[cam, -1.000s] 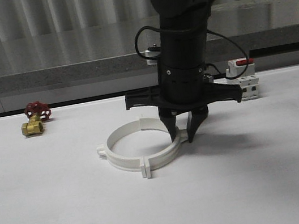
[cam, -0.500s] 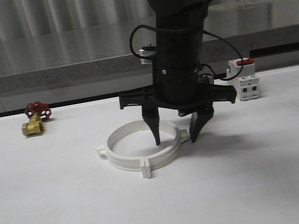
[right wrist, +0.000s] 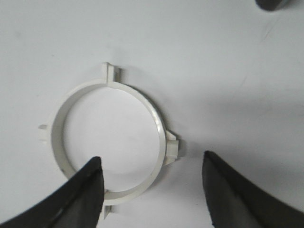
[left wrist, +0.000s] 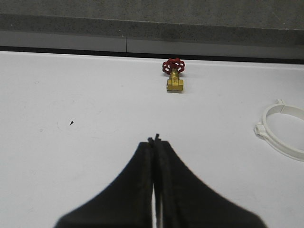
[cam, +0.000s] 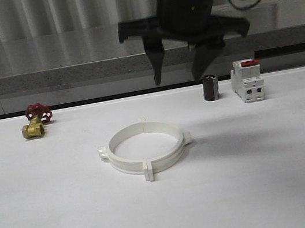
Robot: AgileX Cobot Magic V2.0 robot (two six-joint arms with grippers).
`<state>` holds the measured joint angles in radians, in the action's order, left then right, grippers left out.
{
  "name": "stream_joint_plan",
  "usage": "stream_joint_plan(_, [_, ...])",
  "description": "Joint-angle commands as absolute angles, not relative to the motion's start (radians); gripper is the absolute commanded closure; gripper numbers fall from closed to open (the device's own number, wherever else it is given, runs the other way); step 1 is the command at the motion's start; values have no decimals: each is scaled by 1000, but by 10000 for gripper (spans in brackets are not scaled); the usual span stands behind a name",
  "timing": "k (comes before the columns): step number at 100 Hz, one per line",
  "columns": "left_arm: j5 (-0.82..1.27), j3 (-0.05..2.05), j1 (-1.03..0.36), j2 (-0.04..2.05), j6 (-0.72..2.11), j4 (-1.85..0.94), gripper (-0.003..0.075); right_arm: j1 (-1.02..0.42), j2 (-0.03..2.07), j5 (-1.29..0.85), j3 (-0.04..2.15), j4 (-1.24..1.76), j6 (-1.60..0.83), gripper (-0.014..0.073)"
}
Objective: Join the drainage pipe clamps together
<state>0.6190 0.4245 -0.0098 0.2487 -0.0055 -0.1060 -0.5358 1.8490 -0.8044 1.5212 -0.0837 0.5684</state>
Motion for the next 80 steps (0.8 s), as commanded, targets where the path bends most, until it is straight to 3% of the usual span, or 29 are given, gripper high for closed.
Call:
stream_joint_plan(1, [551, 450, -9, 257, -8, -119, 740, -532, 1720, -801, 1544, -118, 510, 132])
stream_joint_plan(40, [551, 450, -9, 257, -8, -119, 740, -470, 1297, -921, 1406, -370, 489, 132])
stream_joint_plan(80, [551, 450, -9, 257, -8, -119, 740, -375, 843, -872, 957, -370, 484, 135])
